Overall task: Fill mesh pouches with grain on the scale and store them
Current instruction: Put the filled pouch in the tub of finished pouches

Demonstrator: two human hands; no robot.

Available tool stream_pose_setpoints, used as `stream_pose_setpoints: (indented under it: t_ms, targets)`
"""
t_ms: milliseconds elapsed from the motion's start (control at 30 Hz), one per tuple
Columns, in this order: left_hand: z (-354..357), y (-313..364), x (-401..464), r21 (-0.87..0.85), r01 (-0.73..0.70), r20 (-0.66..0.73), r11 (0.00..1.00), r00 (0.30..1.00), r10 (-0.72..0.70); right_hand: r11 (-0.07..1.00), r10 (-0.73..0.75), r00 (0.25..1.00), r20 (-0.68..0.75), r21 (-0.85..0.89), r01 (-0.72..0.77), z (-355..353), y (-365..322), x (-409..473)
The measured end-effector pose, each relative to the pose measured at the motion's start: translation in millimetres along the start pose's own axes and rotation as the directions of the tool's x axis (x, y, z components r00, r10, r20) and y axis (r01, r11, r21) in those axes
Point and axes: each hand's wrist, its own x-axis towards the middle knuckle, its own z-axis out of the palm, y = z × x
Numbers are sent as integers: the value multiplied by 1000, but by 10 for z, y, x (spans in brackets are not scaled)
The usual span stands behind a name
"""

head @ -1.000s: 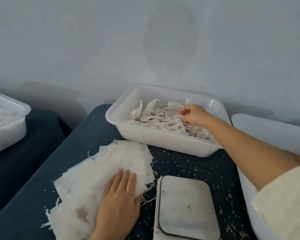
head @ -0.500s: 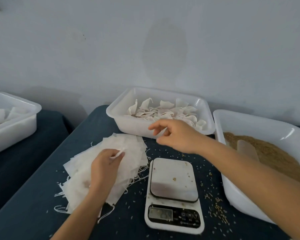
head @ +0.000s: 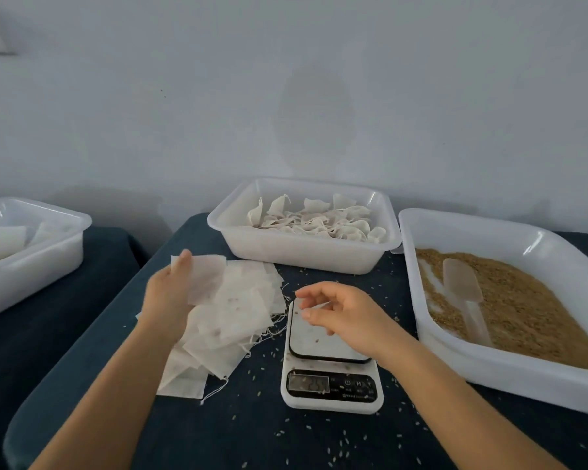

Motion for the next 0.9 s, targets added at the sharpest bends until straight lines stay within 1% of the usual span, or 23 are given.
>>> stream_pose_setpoints:
  t_ms: [33,67,100,133,200,267,333,367,400,500,533,567,600,633,667,700,733,800,833,900]
  targets:
    - [7,80,-83,-169,76,70,983,995,-65,999,7,999,-35,38,-5,22,0,-31]
    - [29,133,-191,-288,146,175,946,980,-98,997,16,998,-61,82,-11,49,-2,-59]
    - [65,161,-319,-346,208,264,915,957,-118,990,32,998,-62,140,-23,82,-8,-85]
    - [110,167,-441,-367,260,323,893,936,-140,975,60,998,-31,215,-52,117,-28,-109]
    - [207,148,-656,-378,335,403,863,899,-172,929,120,990,71,343,-137,197,-63,-126]
    - [283,100,-784,-374,366,445,852,877,-181,868,138,983,123,464,-180,271,-69,-123]
    - [331,22,-822,-362,375,432,853,879,-203,788,162,982,93,587,-186,309,-63,-124]
    - [341,-22,-832,-358,386,422,850,879,-221,765,181,981,71,616,-186,307,-41,-129]
    - [350,-50,-840,-356,404,421,842,874,-242,761,196,979,55,621,-188,295,-20,-141]
    - [400,-113,-857,-322,408,388,854,880,-274,820,183,983,20,549,-163,251,34,-201]
    - [436,-126,-881,-285,371,353,884,898,-263,840,185,983,-2,520,-157,241,37,-225]
    - [465,-147,-917,-211,279,277,937,936,-217,857,189,981,-36,494,-147,227,43,-248]
    - [477,-175,-953,-71,104,168,992,982,-91,871,197,978,-76,471,-139,214,52,-270]
    - [473,-184,-1008,104,-129,65,986,990,123,883,203,972,-116,451,-131,198,68,-293]
    - [460,-194,-1080,214,-342,52,915,939,339,893,208,966,-152,433,-124,181,73,-329]
    - [462,-207,-1162,240,-470,126,850,883,452,902,205,962,-181,418,-113,168,90,-365]
    - [488,-210,-1246,214,-500,243,839,859,451,905,198,959,-203,413,-100,166,106,-406]
    - [588,-236,-1391,194,-452,452,871,829,330,894,195,951,-241,442,-72,190,141,-474]
    - [642,-268,-1436,196,-441,498,876,814,299,884,203,944,-261,464,-61,205,161,-493]
    - [707,-307,-1474,171,-423,499,890,816,292,878,214,930,-298,477,-49,221,197,-512]
